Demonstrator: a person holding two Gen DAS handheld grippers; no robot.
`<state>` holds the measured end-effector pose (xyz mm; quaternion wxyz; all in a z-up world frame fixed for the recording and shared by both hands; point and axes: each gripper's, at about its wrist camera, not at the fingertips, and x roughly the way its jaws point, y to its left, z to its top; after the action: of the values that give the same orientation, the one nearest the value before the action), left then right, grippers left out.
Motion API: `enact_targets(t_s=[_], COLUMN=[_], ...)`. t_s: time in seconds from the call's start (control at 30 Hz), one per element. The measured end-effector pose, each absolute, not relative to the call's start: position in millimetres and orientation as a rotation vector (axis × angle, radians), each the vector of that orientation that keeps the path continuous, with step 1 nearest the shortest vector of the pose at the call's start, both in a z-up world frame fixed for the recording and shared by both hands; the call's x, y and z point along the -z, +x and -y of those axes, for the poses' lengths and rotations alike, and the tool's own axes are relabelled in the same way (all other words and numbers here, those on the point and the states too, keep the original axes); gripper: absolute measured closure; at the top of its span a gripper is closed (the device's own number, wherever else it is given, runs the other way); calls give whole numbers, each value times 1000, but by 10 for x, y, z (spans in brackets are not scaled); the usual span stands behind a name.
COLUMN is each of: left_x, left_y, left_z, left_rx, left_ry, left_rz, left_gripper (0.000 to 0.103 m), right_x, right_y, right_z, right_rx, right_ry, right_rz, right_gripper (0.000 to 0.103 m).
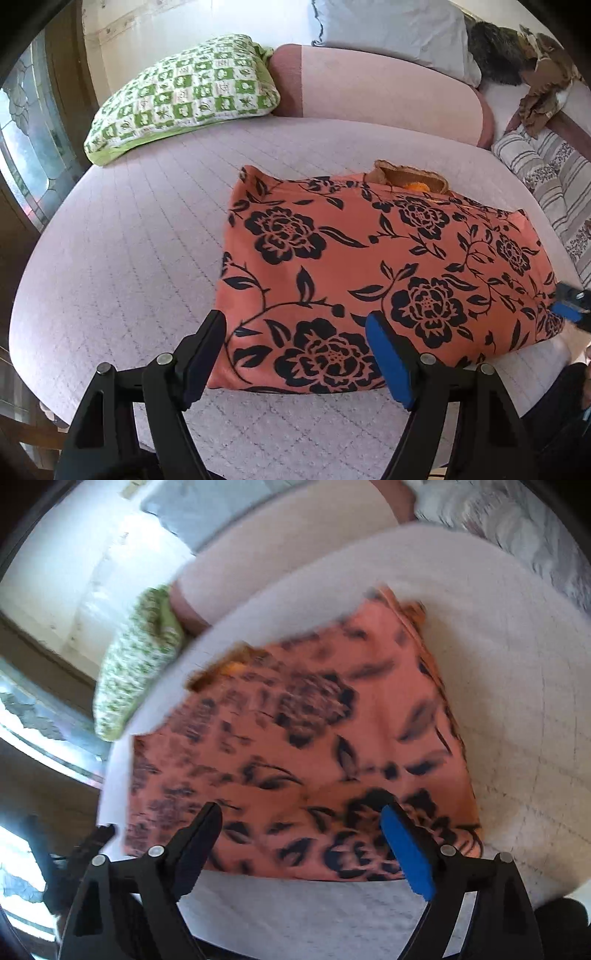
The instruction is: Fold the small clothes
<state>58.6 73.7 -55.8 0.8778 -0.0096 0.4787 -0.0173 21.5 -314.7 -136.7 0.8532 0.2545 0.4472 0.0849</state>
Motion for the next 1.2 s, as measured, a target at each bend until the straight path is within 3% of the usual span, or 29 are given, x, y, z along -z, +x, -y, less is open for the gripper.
enact_targets(t_s=[0.07,0.2,0.4,0.53,0.77,0.9,1.2], left_x=[561,534,497,483,496,574,706], left_y=[589,569,562,551,559,551,566], left_z=[-750,-731,-751,-735,-750,-714,-689], left_rx=[36,42,32,34,30,41,29], left_ry=[-32,-23,-34,-32,-47,-38,-24], left_rz=[-1005,-1006,-995,-996,-1002,-1020,-1053], left_gripper=[25,25,24,24,24,24,24], right_x=[1297,1748,1181,1713,1201,1727,1374], right_y=[188,256,137,294,120,268,146], right_z=[3131,3235,3173,3304,3238,3274,3399], right_rx=[-189,-149,-192,-104,-167,-141,-162], right_ry=[489,537,511,526,529,528,632], right_rz=[-895,-1005,-867,-1041,-883,-1022,-944], right_gripper=[11,10,10,10,9,7,7])
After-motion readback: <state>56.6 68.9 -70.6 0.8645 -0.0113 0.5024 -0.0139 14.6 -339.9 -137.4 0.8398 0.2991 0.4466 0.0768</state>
